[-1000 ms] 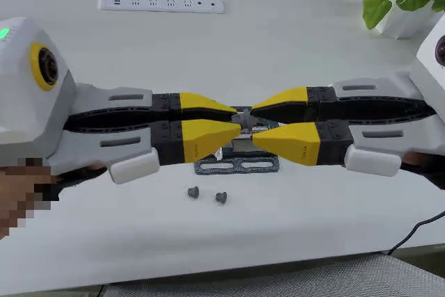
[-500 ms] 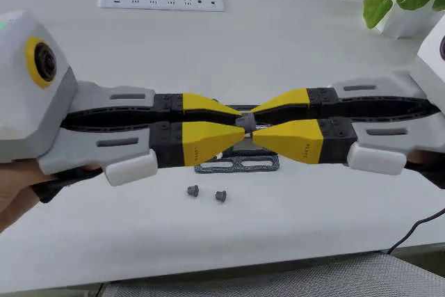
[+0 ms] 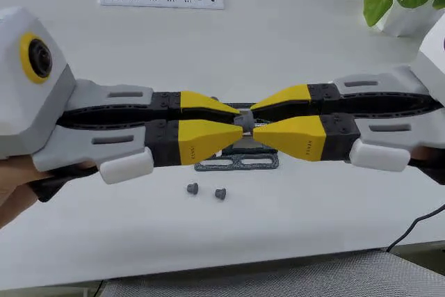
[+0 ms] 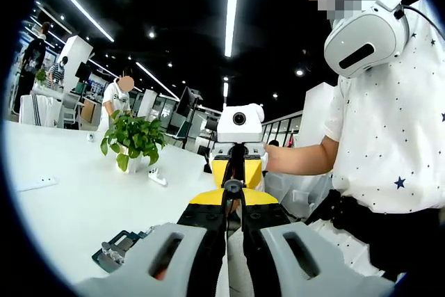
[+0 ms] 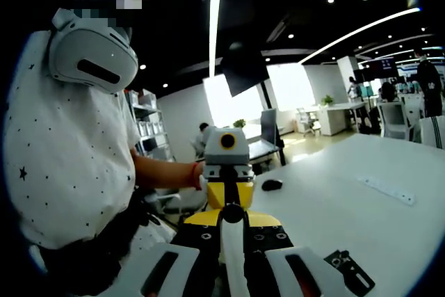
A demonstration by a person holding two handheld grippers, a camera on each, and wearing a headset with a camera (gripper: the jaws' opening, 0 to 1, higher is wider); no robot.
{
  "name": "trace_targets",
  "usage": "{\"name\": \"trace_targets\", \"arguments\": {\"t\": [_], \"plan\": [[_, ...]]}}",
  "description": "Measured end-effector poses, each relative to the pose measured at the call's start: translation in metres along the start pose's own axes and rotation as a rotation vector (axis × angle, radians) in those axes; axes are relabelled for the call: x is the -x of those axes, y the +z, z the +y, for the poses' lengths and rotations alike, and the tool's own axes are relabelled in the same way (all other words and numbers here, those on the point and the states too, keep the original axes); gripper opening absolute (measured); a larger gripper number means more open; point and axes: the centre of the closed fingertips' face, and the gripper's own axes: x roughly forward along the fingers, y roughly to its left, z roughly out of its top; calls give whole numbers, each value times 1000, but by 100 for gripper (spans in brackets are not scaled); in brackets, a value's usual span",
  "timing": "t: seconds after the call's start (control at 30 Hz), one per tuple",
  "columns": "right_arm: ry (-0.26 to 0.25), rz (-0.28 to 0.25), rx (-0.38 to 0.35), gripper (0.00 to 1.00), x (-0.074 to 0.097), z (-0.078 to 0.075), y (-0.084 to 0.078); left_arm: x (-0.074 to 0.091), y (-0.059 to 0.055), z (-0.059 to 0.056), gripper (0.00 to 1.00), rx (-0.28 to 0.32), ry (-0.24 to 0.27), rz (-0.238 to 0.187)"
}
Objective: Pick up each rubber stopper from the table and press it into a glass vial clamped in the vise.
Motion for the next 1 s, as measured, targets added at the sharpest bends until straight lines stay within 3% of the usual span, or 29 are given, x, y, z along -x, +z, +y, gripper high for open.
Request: {"name": "trace_targets", "arguments": {"t": [0.2,1.0], "plan": [[5,8,12,6,-1,1,1,1,0,0,4,5,-7,-4],[-25,76,-7,6,-8,-12,-11,7,-12,11,5,-23,52,23]]}}
